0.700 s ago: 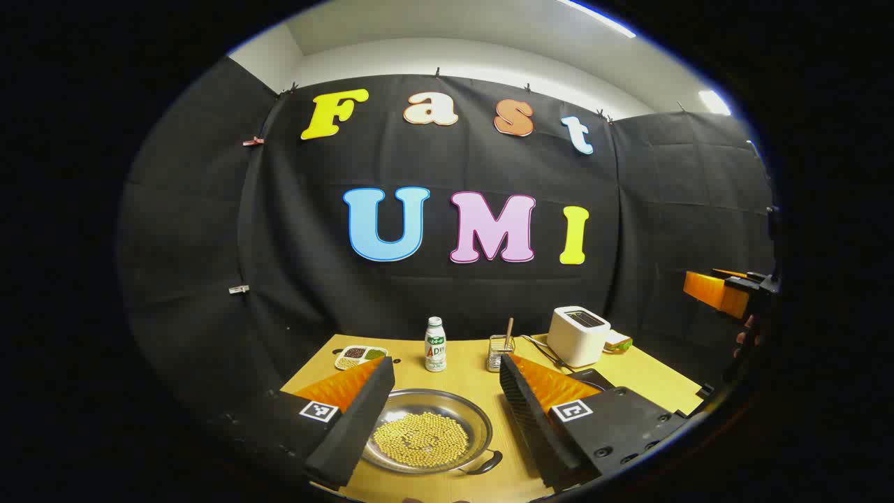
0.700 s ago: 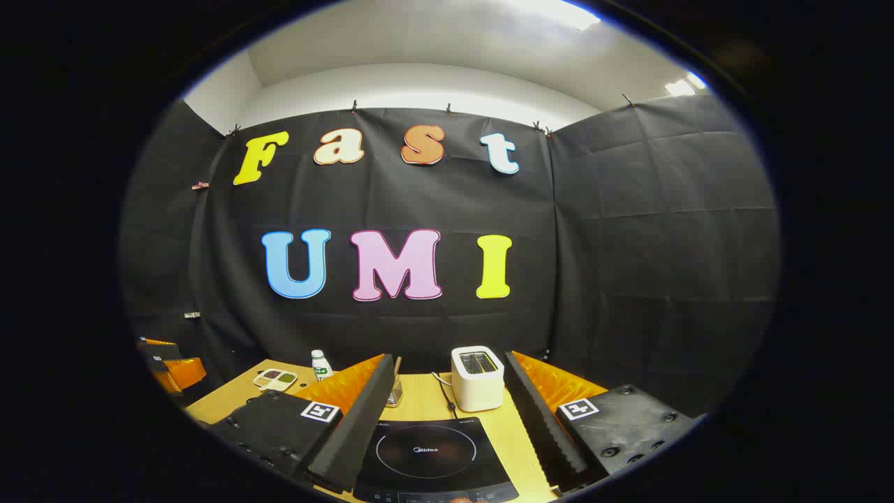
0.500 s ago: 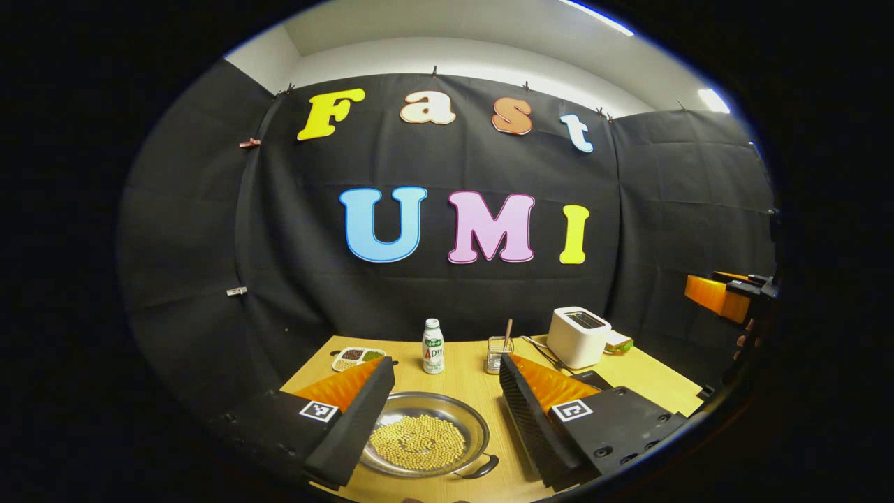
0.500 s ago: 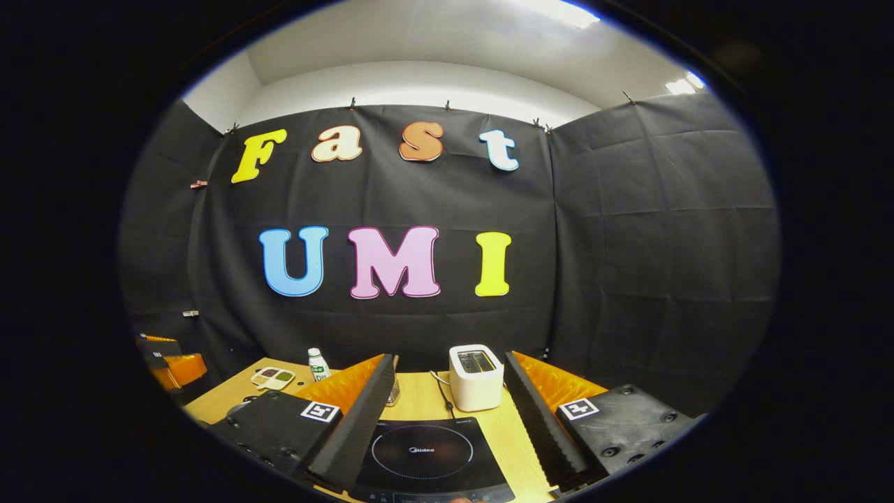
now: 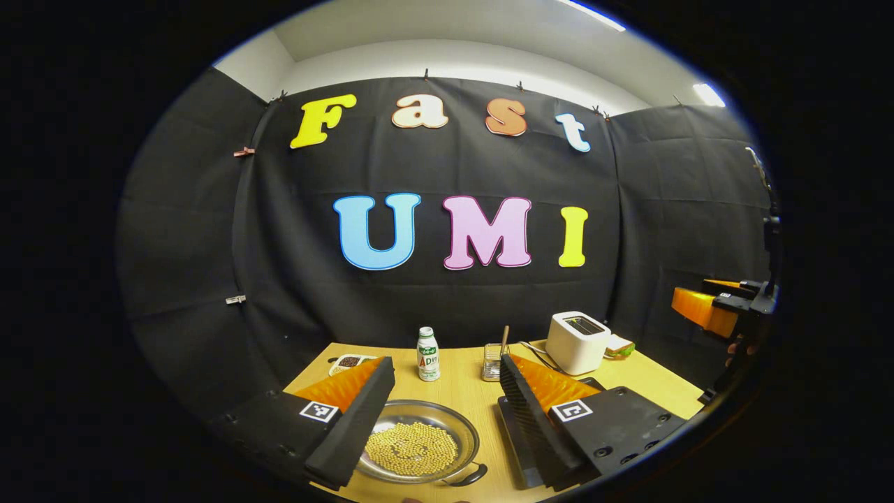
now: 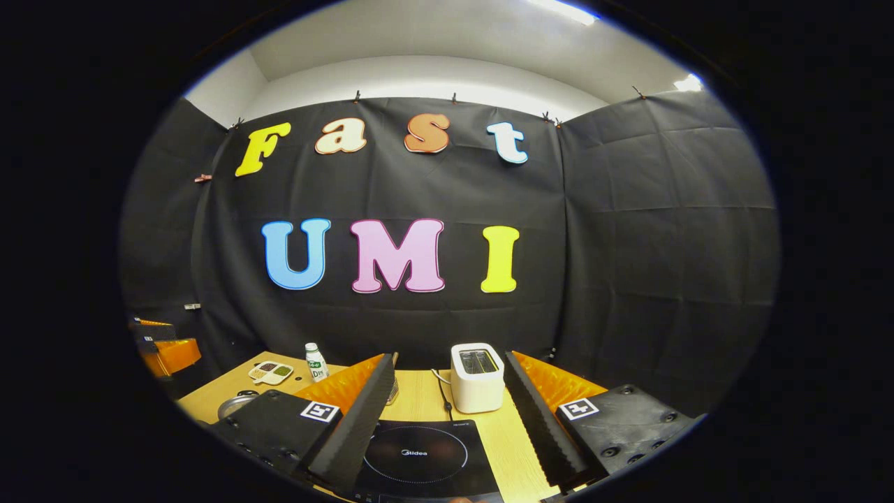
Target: First push the handle of the pot to place it horizontally, then grasp the pot with both hands and set it on the induction cooktop.
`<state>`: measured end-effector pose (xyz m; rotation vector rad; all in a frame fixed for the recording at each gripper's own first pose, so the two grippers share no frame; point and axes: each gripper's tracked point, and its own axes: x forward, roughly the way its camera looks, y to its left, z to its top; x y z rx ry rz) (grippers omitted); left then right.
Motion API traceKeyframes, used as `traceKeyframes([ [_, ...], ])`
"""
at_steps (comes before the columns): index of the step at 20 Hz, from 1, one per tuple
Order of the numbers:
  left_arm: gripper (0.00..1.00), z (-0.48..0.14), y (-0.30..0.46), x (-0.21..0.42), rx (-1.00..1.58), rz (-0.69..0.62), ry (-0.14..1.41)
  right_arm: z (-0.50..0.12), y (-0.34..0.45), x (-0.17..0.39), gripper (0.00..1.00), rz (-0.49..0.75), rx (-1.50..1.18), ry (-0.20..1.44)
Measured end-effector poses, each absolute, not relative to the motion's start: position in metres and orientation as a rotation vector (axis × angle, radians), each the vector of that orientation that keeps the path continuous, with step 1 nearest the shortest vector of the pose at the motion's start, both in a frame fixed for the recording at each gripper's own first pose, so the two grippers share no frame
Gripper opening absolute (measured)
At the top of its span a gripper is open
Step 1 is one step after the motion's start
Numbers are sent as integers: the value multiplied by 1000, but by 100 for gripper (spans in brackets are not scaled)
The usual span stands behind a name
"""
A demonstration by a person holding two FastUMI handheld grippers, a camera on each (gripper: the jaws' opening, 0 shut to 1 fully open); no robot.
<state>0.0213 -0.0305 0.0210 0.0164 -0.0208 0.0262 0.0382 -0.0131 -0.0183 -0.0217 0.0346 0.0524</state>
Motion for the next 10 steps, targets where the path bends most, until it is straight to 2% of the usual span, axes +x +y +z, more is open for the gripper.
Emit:
traceKeyframes([
  [8, 95, 14, -15, 26, 34, -20, -14, -30, -2, 29, 96, 13, -14, 70],
  [10, 95, 6, -9, 22, 3, -32, -2, -29, 4, 23, 98, 6, -18, 74],
])
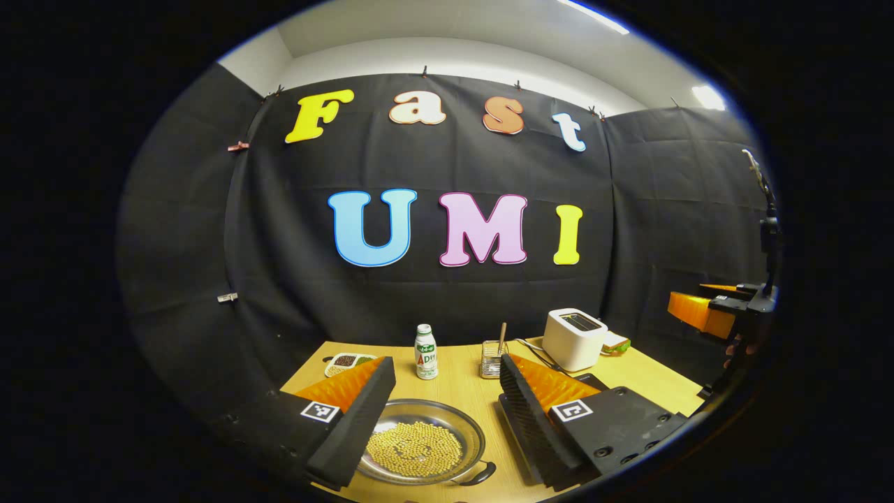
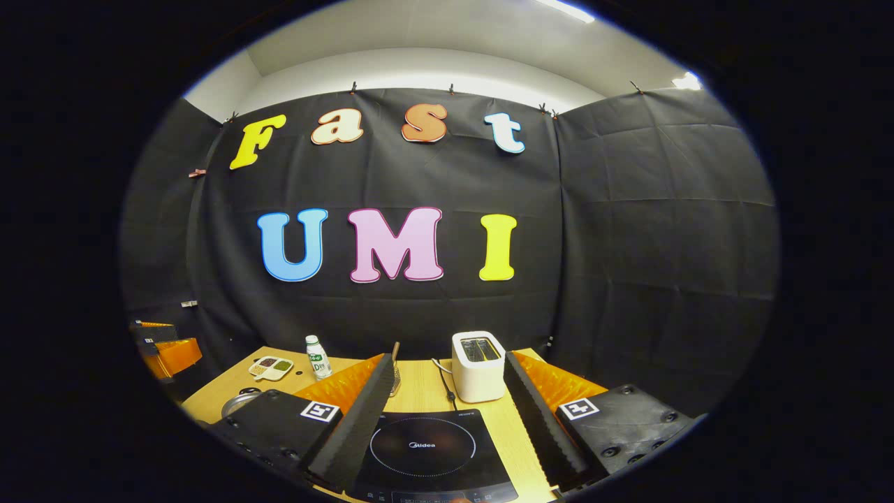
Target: First push the handle of the pot to place it horizontally, then grasp the pot with both hands and set it on the induction cooktop.
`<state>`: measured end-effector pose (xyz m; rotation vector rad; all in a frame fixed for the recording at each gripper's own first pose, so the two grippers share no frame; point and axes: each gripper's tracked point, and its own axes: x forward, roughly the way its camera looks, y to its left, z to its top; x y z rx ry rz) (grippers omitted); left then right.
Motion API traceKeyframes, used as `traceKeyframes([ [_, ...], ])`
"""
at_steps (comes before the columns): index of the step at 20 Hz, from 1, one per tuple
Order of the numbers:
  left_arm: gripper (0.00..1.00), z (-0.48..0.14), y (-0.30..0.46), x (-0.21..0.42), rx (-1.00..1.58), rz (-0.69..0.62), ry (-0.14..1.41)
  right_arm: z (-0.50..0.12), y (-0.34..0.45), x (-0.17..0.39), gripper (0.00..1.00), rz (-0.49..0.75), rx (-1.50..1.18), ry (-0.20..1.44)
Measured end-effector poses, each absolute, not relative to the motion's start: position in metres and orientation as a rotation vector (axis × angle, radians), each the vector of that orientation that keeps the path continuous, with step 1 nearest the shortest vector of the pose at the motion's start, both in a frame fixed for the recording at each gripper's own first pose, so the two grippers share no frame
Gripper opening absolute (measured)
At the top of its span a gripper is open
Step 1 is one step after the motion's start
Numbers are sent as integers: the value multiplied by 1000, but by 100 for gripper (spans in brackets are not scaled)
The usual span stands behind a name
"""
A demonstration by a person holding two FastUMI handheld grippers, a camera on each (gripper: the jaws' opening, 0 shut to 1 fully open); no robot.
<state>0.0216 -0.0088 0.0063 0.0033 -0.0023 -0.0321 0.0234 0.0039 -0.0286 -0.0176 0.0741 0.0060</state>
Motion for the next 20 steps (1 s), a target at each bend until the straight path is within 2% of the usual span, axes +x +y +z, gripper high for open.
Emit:
traceKeyframes([
  [6, 94, -30, 22, 4, -46, -76, 105, -26, 23, 9, 98, 12, -25, 67],
  [8, 87, -36, 34, 0, -53, -83, 131, -27, 26, 8, 98, 14, -29, 67],
  [13, 46, -68, 58, -11, -79, -71, 215, -29, 35, 4, 98, 33, -35, 65],
  [15, 38, -89, 58, -15, -65, -89, 272, -33, 36, 5, 98, 40, -35, 70],
  [18, 10, -124, 56, -23, -66, -91, 360, -41, 34, 7, 98, 45, -26, 88],
  [19, 6, -140, 55, -25, -76, -88, 399, -43, 32, 8, 98, 46, -23, 93],
  [20, 5, -154, 48, -29, -91, -109, 440, -44, 29, 9, 98, 46, -20, 94],
])
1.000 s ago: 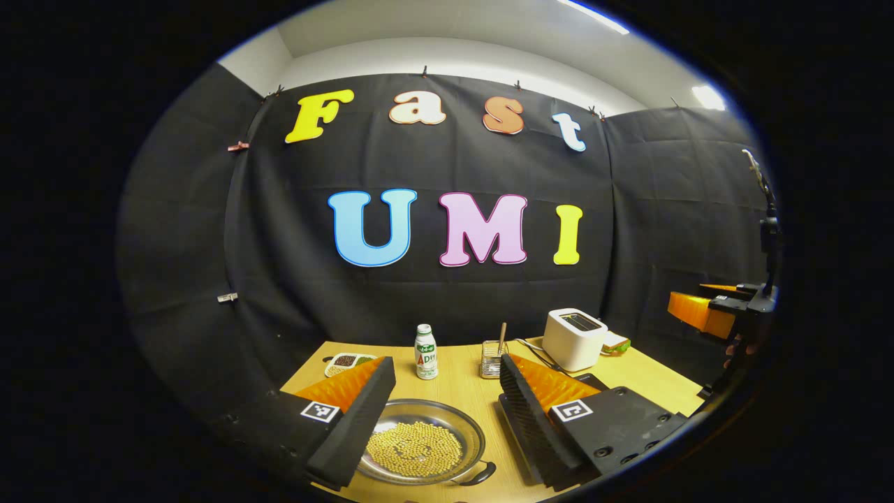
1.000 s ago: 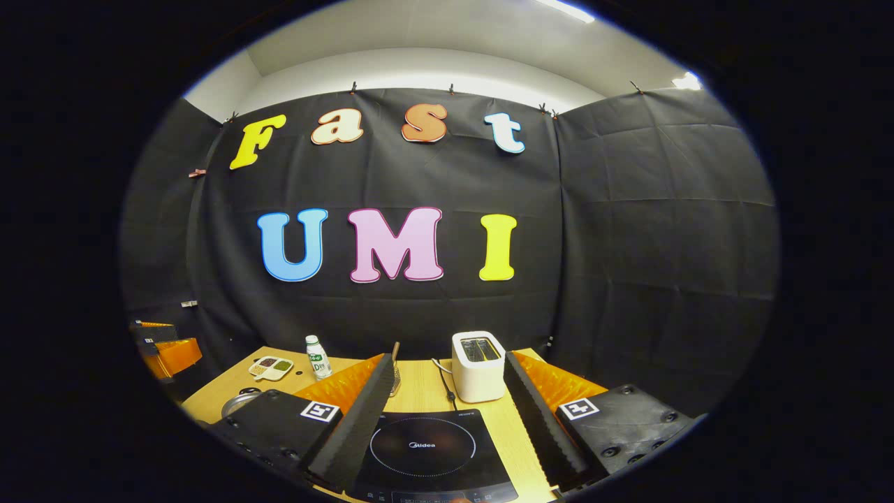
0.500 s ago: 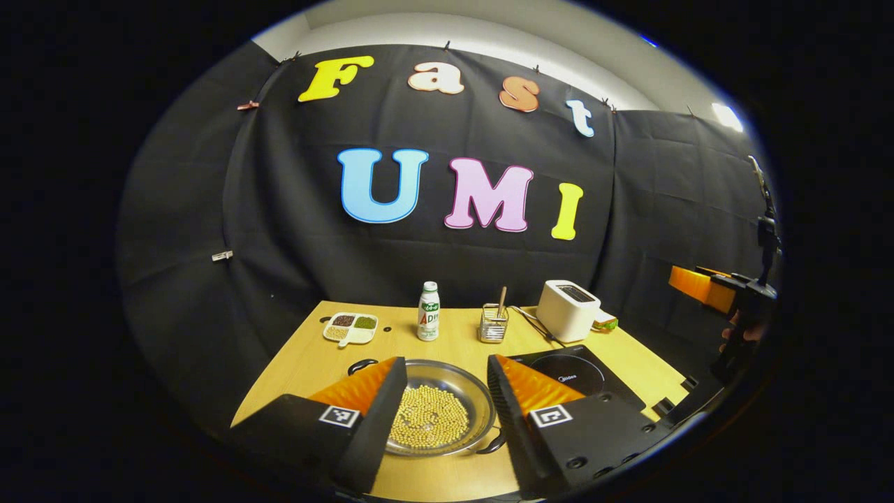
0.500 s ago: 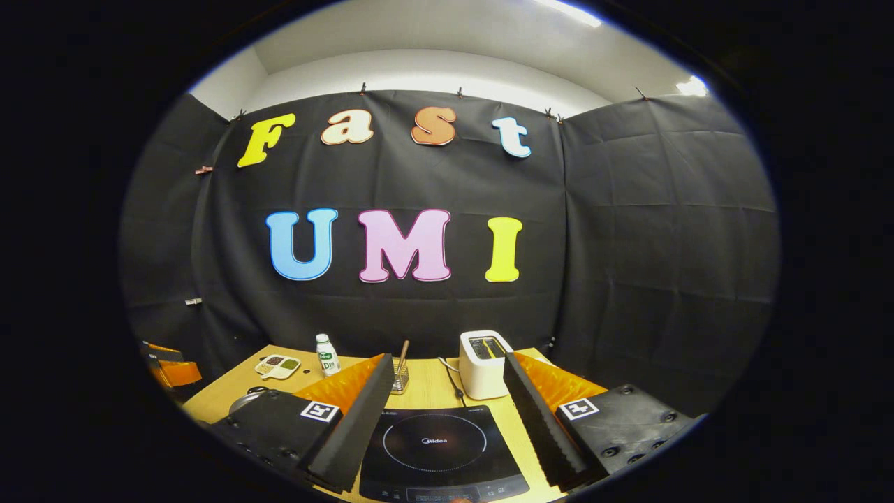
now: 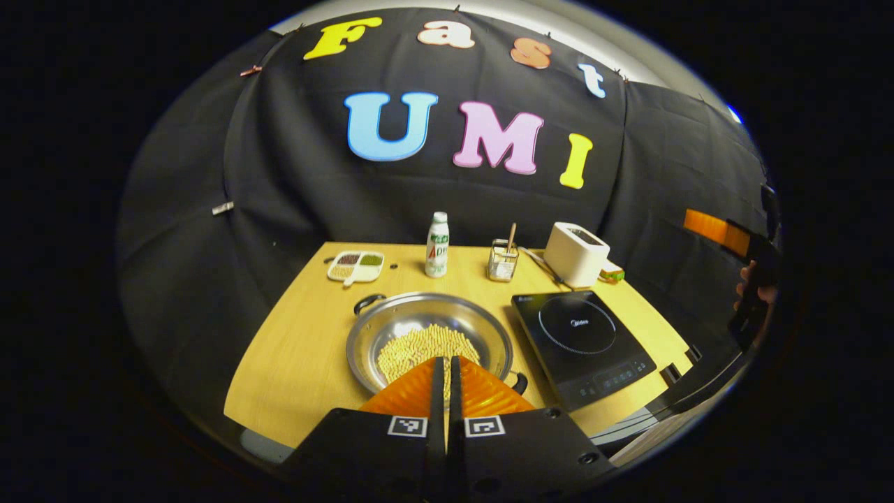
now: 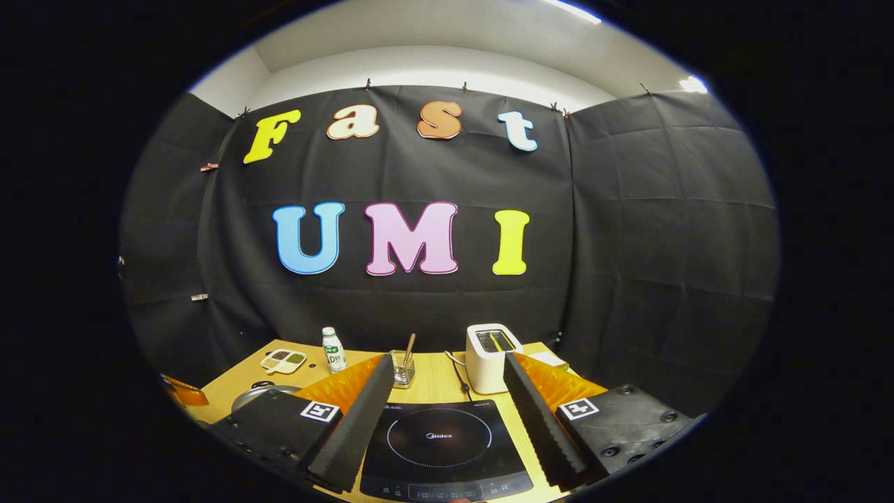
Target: First push the handle of the pot to place it horizontally, then grasp the pot with both hands and set it on the induction cooktop.
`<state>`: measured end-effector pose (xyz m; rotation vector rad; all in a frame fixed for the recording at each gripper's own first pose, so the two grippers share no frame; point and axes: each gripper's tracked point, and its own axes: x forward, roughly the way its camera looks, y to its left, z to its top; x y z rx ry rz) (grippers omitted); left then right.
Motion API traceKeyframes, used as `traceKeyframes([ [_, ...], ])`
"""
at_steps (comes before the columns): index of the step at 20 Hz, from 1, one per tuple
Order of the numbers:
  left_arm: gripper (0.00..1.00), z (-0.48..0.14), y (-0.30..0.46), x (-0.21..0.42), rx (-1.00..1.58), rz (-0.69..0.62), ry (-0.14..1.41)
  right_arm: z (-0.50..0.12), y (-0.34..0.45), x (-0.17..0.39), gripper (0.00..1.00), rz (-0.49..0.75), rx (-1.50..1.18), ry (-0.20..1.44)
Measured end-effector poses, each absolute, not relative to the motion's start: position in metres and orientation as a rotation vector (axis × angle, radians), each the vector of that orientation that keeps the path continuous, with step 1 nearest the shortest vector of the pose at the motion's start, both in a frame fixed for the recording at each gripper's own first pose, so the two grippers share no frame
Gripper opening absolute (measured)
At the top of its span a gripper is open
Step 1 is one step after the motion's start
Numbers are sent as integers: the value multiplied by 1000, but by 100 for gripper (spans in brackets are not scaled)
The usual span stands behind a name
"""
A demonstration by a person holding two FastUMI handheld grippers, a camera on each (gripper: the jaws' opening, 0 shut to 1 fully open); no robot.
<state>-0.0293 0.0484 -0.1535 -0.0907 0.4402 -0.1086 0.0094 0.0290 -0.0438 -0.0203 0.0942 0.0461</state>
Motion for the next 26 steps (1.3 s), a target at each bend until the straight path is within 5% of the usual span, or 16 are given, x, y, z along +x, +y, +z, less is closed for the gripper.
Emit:
traceKeyframes([
  [11, 5, -281, 5, -21, -10, -183, 729, -72, -2, 21, 98, 65, 3, 162],
  [26, 5, -312, -31, 24, 84, -279, 817, -79, -40, 46, 98, 54, 20, 185],
])
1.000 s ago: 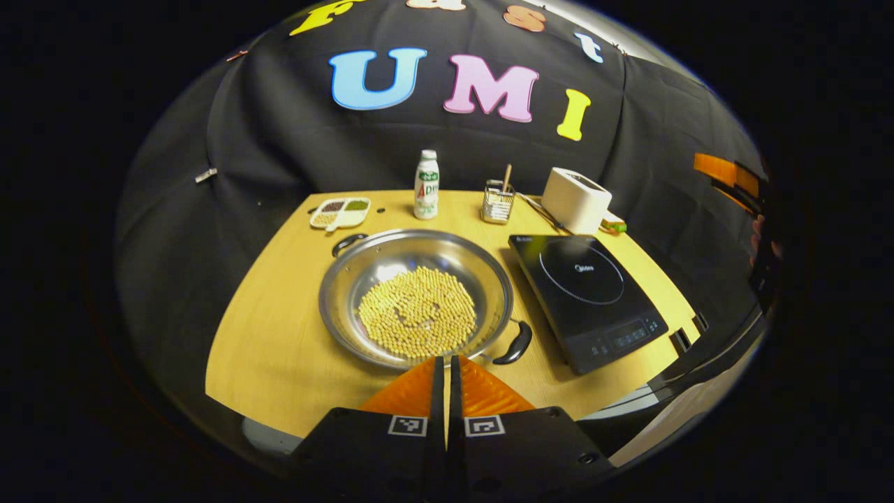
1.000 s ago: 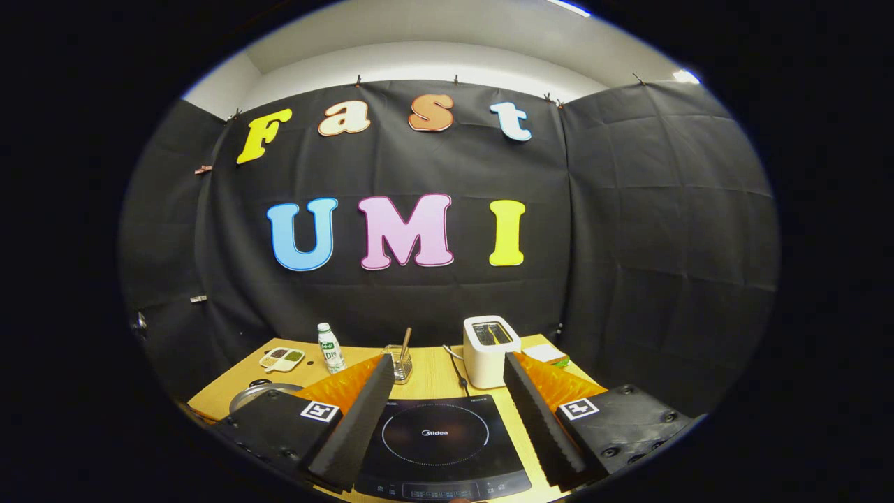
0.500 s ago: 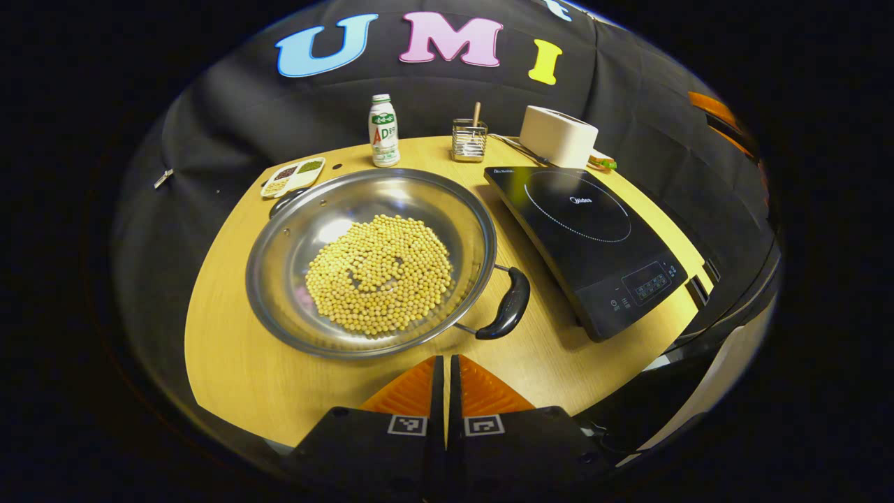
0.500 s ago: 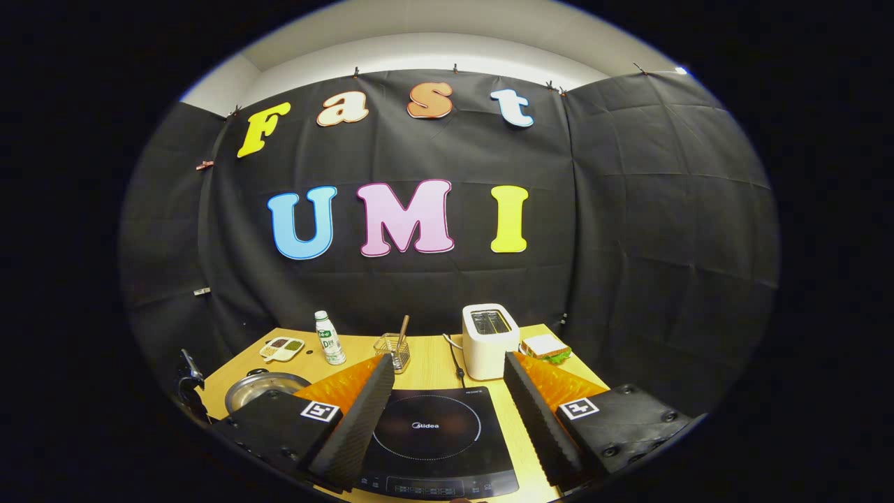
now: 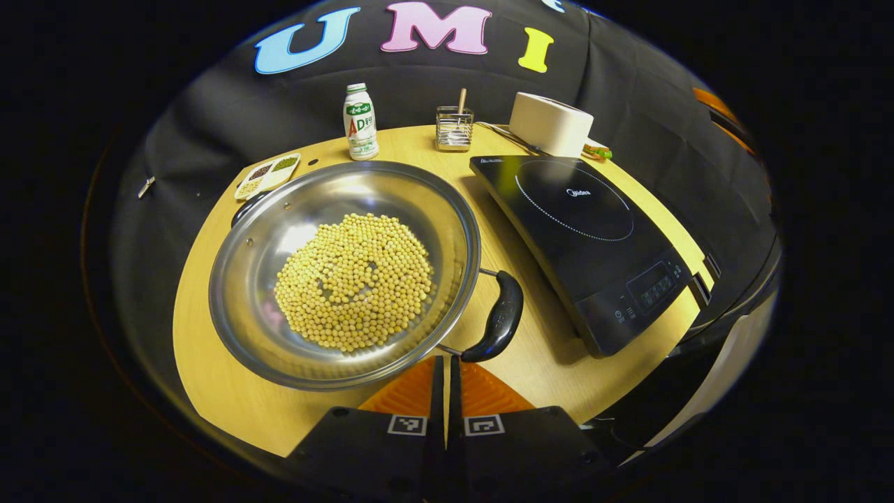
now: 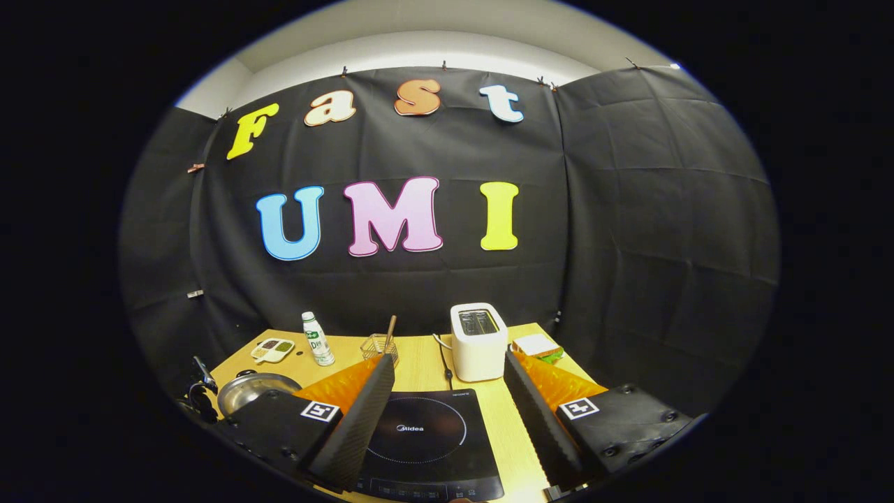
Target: First push the handle of the pot to place it horizontally, then grasp the pot with both hands and set it on the induction cooktop.
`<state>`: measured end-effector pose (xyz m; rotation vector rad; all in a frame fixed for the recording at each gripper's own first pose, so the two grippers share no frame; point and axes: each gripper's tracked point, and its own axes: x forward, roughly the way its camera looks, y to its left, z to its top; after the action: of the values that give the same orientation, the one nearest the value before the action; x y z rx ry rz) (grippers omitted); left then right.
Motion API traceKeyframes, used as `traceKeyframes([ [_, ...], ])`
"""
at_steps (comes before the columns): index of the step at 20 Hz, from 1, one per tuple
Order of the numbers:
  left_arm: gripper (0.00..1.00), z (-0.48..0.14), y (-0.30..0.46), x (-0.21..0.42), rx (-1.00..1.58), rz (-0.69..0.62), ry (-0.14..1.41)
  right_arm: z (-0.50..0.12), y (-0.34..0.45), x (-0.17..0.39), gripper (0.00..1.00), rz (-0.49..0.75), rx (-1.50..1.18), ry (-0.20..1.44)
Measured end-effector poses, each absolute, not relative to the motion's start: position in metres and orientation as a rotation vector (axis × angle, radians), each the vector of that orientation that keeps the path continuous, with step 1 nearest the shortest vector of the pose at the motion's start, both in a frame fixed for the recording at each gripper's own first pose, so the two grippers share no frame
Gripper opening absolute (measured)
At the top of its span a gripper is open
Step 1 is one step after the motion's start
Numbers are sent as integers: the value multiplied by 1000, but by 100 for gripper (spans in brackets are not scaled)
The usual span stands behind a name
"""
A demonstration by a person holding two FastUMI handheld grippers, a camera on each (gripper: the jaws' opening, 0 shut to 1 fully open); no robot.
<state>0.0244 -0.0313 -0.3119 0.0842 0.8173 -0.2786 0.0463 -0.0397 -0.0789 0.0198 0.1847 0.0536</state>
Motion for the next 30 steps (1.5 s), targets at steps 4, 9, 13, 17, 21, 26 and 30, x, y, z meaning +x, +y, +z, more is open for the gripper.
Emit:
traceKeyframes([
  [4, 5, -308, -44, 38, 92, -293, 812, -79, -45, 53, 98, 46, 24, 183],
  [9, 5, -307, -60, 59, 51, -282, 795, -77, -49, 57, 99, 47, 22, 177],
  [13, 5, -304, -73, 79, 26, -280, 783, -77, -48, 59, 99, 56, 15, 176],
  [17, 5, -302, -84, 101, 37, -287, 770, -76, -45, 61, 99, 73, -4, 169],
  [21, 5, -299, -91, 122, 31, -288, 758, -74, -48, 62, 99, 73, -16, 165],
  [26, 5, -296, -97, 143, 15, -291, 750, -76, -51, 62, 99, 70, -21, 175],
  [30, 5, -297, -100, 153, 28, -292, 745, -77, -52, 62, 99, 72, -32, 180],
])
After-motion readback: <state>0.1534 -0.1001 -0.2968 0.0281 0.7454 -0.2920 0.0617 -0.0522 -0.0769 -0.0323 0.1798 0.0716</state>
